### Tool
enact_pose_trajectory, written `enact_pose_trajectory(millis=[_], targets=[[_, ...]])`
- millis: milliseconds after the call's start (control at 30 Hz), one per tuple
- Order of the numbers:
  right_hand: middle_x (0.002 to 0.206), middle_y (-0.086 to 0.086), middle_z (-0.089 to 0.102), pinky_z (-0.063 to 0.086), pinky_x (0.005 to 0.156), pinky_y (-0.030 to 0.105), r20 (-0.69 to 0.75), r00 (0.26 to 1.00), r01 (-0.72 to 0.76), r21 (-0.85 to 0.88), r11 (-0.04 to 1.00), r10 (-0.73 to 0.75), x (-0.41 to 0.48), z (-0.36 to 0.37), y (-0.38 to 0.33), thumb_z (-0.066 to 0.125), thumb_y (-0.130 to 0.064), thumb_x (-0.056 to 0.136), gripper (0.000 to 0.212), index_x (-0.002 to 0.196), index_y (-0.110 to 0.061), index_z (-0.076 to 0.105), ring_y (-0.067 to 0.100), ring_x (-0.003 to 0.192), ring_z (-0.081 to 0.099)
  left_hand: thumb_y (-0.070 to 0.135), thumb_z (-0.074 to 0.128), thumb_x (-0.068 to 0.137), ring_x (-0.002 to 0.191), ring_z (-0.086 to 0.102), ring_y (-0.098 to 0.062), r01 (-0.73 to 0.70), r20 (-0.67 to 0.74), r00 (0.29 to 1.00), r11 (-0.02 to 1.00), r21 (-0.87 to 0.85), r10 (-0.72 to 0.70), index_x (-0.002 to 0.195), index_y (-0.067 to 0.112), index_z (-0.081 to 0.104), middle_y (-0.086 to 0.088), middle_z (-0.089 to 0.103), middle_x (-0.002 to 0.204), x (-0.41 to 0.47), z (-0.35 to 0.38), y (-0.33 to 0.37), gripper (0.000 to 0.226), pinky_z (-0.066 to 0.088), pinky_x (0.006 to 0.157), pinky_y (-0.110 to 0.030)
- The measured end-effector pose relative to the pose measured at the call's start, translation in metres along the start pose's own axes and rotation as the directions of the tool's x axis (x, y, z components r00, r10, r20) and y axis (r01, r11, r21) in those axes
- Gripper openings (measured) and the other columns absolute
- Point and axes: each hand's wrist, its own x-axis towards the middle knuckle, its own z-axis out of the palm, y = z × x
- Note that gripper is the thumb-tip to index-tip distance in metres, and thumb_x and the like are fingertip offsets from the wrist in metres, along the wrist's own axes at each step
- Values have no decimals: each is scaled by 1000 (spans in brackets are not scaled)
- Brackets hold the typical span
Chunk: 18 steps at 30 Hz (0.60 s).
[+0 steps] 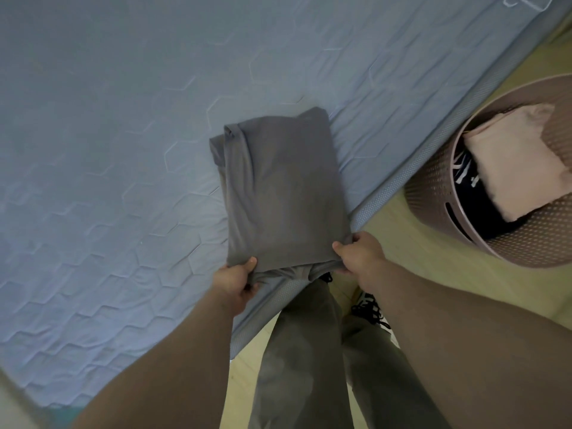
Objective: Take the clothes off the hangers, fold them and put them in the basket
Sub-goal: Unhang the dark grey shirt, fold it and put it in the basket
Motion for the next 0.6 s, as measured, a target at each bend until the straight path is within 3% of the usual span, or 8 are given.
enact_pose_trajectory(millis=[133,233,300,333,400,467,533,600], targets=[[117,9,49,60,62,43,-47,996,72,-176,982,-81,-16,-8,-1,58,-7,96,37,124,-16,36,26,86,59,8,70,89,67,56,-22,-14,-67,997,987,157,25,107,4,60,-12,60,86,-21,1,4,21,48,40,-21],[98,4,54,62,64,45,26,986,168,-245,955,-167,-33,-11,-16,46,-3,96,43,125,-33,35,25,65,63,5,65,89,61,55,-24,-90,-101,987,944,316,128,94,3,58,-14,59,83,-42,4,30,9,48,36,-23],[87,0,54,62,62,43,81,981,188,-242,952,-174,-43,-12,-34,40,-6,97,41,123,-37,46,30,66,68,7,62,90,65,57,-25,-152,-80,977,910,385,197,125,3,52,-15,58,98,-52,7,52,37,48,33,-26],[87,2,55,61,59,41,84,986,158,-214,964,-143,-44,-12,-46,41,-7,98,34,119,-30,56,32,67,68,9,60,91,67,58,-23,-176,-56,975,897,406,216,143,10,40,-12,57,106,-57,9,64,56,50,33,-27],[91,12,61,58,56,38,76,996,51,-118,992,-42,-44,-14,-68,52,-8,95,23,109,-13,70,32,64,65,13,57,95,58,60,-18,-205,-8,972,871,446,233,156,26,18,-6,59,106,-70,10,88,74,51,36,-25],[87,16,68,58,64,37,65,998,12,-49,999,-9,-40,-21,-88,56,-10,91,22,100,-9,76,29,59,65,14,55,95,43,59,-13,-228,49,971,834,502,236,154,32,25,-2,62,91,-79,13,111,69,50,36,-23],[85,15,74,52,68,34,94,995,24,-48,999,-20,-39,-29,-102,45,-6,90,32,86,-13,76,27,59,69,9,50,95,41,58,-13,-239,76,969,826,510,233,145,35,41,-2,60,83,-81,15,132,57,48,34,-22],[94,11,75,47,70,32,143,989,27,-25,999,-23,-35,-35,-112,37,4,83,37,84,-12,70,26,72,73,9,44,96,45,59,-13,-234,85,972,863,448,219,119,31,59,-2,62,78,-82,20,151,35,47,34,-20]])
